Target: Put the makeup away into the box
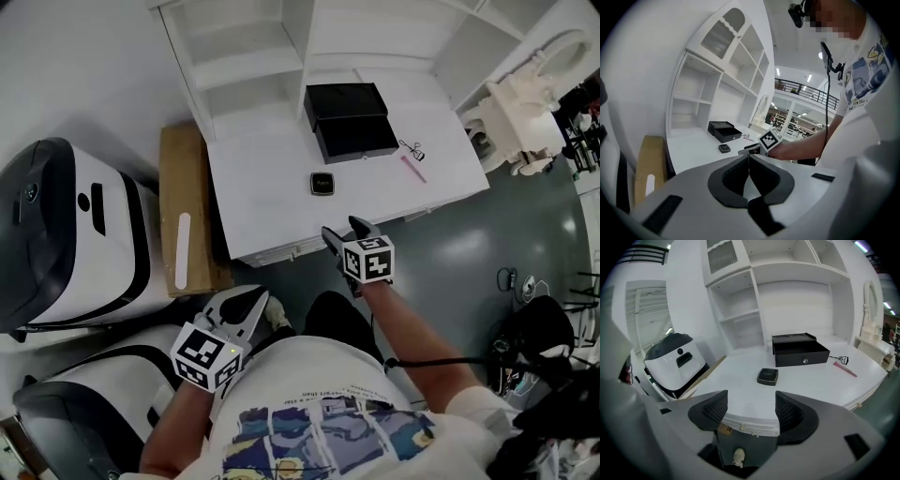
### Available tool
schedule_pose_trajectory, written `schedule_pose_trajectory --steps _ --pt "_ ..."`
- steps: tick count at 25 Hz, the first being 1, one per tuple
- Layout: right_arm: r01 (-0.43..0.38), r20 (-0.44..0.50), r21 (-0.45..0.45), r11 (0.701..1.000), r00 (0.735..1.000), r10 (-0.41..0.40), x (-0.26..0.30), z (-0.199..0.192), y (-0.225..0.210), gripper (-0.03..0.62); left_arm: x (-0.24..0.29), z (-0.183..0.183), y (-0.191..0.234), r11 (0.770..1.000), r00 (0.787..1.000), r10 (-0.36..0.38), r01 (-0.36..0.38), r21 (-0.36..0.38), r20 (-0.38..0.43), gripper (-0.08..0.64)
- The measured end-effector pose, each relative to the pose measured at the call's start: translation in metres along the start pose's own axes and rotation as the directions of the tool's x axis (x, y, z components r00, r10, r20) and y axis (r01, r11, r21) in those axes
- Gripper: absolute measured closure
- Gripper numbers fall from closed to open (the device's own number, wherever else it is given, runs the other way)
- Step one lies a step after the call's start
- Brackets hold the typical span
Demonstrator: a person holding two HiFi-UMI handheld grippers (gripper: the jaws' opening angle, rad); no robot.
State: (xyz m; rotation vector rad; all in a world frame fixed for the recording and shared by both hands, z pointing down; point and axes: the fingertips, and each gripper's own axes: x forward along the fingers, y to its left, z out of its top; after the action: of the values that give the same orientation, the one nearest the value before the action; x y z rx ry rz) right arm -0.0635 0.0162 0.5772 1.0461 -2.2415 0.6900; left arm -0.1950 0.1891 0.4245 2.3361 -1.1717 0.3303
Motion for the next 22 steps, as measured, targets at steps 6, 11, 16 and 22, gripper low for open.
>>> schedule_pose_trajectory --steps 6,11,16,22 --pt "0.056 -0.011 0.059 0.997 0.998 -0.056 0.058 0.020 -0.022 0.252 0.003 0.012 0.028 0.999 0.999 0.042 -0.042 -0.003 -0.013 0.546" --pt "0.099 -0.056 0.047 0.994 0.994 -0.096 0.103 0.028 -0.034 0.226 0.005 0.024 0.046 0.994 0.994 0.110 -0.110 -0.025 -0.025 0.546" --pt "0.140 -0.090 0.028 0.990 0.987 -0.137 0.132 0.031 -0.043 0.215 0.012 0.031 0.062 0.986 0.986 0.160 -0.162 -0.039 -0.044 0.546" --pt "0.150 -0.141 -0.041 0.988 0.978 -0.154 0.144 0.028 -0.053 0.216 0.020 0.038 0.071 0.981 0.981 0.188 -0.190 -0.048 -0.049 0.546"
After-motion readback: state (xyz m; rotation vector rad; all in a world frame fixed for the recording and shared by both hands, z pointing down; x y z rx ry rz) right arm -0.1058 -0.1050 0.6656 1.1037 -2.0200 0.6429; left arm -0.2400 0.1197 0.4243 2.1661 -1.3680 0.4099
